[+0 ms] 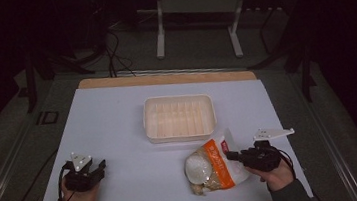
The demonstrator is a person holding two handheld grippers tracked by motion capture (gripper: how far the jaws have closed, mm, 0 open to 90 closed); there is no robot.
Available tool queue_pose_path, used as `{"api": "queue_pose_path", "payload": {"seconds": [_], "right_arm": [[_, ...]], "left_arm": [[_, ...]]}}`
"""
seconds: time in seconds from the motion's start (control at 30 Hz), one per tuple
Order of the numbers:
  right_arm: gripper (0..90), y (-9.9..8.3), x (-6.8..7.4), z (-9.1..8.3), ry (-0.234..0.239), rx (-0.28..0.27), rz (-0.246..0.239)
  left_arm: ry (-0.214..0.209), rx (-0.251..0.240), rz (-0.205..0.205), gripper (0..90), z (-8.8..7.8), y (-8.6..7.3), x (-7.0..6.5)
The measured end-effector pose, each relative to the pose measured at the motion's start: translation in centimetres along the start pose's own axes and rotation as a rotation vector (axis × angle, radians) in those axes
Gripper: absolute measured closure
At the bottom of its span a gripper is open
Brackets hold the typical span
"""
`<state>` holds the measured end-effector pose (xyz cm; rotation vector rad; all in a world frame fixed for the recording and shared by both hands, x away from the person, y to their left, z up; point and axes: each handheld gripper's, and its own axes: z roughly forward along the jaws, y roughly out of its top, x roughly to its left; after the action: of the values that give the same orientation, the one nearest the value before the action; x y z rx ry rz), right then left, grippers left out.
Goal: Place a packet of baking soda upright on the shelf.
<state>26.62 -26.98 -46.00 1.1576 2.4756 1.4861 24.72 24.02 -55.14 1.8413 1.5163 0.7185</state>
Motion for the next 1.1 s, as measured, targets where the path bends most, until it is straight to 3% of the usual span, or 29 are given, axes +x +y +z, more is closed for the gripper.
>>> {"api": "queue_pose_path", "payload": {"seconds": [0.3, 0.73, 0.93, 1.1], "right_arm": [[90.0, 2.2, 2.2, 0.8, 0.030, 0.012, -0.080], [90.0, 4.6, 4.6, 2.1, 0.083, 0.011, -0.130], [90.0, 5.4, 5.4, 2.8, 0.073, 0.020, -0.162], [90.0, 6.0, 5.4, 2.8, 0.060, 0.006, -0.153]], "left_arm": [[0.000, 0.000, -0.001, 50.8, 0.0, 0.0, 0.0], [0.001, -0.004, -0.004, 50.6, 0.0, 0.0, 0.1], [0.002, -0.005, -0.006, 50.4, -0.1, 0.0, 0.1], [0.001, -0.009, -0.010, 50.2, -0.1, 0.0, 0.1]]}}
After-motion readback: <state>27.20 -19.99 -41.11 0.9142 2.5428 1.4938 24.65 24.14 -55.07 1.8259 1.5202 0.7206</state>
